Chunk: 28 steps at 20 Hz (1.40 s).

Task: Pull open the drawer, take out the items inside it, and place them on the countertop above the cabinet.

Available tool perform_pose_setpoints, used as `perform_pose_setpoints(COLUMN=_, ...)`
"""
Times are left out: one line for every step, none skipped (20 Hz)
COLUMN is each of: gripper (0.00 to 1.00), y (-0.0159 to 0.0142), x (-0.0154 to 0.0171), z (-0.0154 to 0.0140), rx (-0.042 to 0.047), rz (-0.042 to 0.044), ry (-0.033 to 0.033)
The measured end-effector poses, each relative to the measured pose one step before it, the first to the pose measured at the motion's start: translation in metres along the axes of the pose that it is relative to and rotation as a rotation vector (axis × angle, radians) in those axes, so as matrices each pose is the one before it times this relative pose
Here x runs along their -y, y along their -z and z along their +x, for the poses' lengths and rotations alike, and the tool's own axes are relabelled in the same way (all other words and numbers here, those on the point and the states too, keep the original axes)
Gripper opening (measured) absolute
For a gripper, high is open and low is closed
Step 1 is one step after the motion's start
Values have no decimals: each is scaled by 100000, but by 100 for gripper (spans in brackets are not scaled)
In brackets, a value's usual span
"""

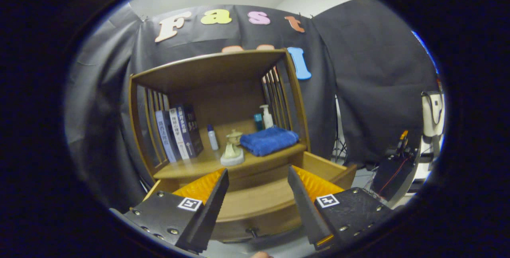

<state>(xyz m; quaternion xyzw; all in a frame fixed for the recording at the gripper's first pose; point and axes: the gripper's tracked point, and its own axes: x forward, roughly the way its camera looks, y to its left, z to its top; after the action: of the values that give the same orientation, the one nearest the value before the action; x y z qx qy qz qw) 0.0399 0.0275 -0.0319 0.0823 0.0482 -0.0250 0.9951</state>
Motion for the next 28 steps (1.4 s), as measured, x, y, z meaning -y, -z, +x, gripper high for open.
perform_pose_setpoints(gripper=89, y=1064, x=269, z=-398, rx=-2005, rz=129, ry=-107)
perform_pose_setpoints(gripper=89, y=1098, x=136, z=-292, rx=-1972, rz=287, ry=-251)
perform_pose_setpoints(gripper=89, y=1355, x=315, z=-119, rx=-3020, rz=-159, ry=297)
perform_pose_setpoints(gripper=89, y=1215, x=243, z=-54, rx=-2839, rz=-786, ry=-24)
perform_pose_setpoints(gripper=89, y=1114, x=-189, z=86, rx=-2741, rz=-1184, ry=-1047)
perform_pose_setpoints(gripper=89, y=1129, x=-353, z=-36, rx=-2746, rz=-1828, ry=-1869)
perform_pose_setpoints(gripper=89, y=1279, x=-224, z=-194, rx=-2596, rz=-2324, ry=-1729)
perform_pose_setpoints(gripper=89, y=953, x=-361, z=-99, rx=-2146, rz=-2212, ry=-2103)
perform_pose_setpoints(gripper=89, y=529, x=-478, z=167, rx=-1156, rz=-1502, ry=-2174)
perform_pose_setpoints(gripper=89, y=575, x=-216, z=88, rx=-1167, rz=-459, ry=-1559)
perform_pose_setpoints(gripper=89, y=834, x=-215, z=129, rx=-1924, rz=33, ry=-1229)
perform_pose_setpoints(gripper=89, y=754, x=-199, z=333, rx=-1798, rz=-24, ry=-784)
perform_pose_setpoints(gripper=89, y=536, x=-203, z=253, rx=-1531, rz=-13, ry=-1014)
perform_pose_setpoints(gripper=89, y=228, x=-56, z=188, rx=-961, rz=-16, ry=-926)
perform_pose_setpoints(gripper=89, y=160, x=-248, z=326, rx=-325, rz=100, ry=-1074)
perform_pose_setpoints(gripper=89, y=258, x=-331, z=280, rx=-112, rz=40, ry=-1348)
perform_pose_setpoints(gripper=89, y=184, x=-278, z=397, rx=-456, rz=-21, ry=-1271)
perform_pose_setpoints(gripper=89, y=352, x=-143, z=316, rx=-672, rz=-246, ry=-877)
perform_pose_setpoints(gripper=90, y=233, x=-35, z=420, rx=-656, rz=-241, ry=-245)
perform_pose_setpoints(gripper=90, y=122, x=139, z=247, rx=-629, rz=-433, ry=-216)
perform_pose_setpoints(gripper=92, y=60, x=-154, z=201, rx=-417, rz=-123, ry=-906)
perform_pose_setpoints(gripper=94, y=107, x=-224, z=302, rx=-185, rz=-169, ry=-538)
perform_pose_setpoints(gripper=98, y=-147, x=-34, z=295, rx=359, rz=-236, ry=-606)
perform_pose_setpoints(gripper=98, y=95, x=-84, z=8, rx=-504, rz=-1156, ry=-414)
perform_pose_setpoints(gripper=99, y=78, x=123, z=127, rx=228, rz=-864, ry=116)
perform_pose_setpoints(gripper=99, y=54, x=-122, z=23, rx=155, rz=171, ry=-476)
perform_pose_setpoints(gripper=99, y=-60, x=-9, z=-37, rx=208, rz=-169, ry=-438)
perform_pose_setpoints(gripper=99, y=-103, x=-29, z=71, rx=413, rz=-364, ry=-569)
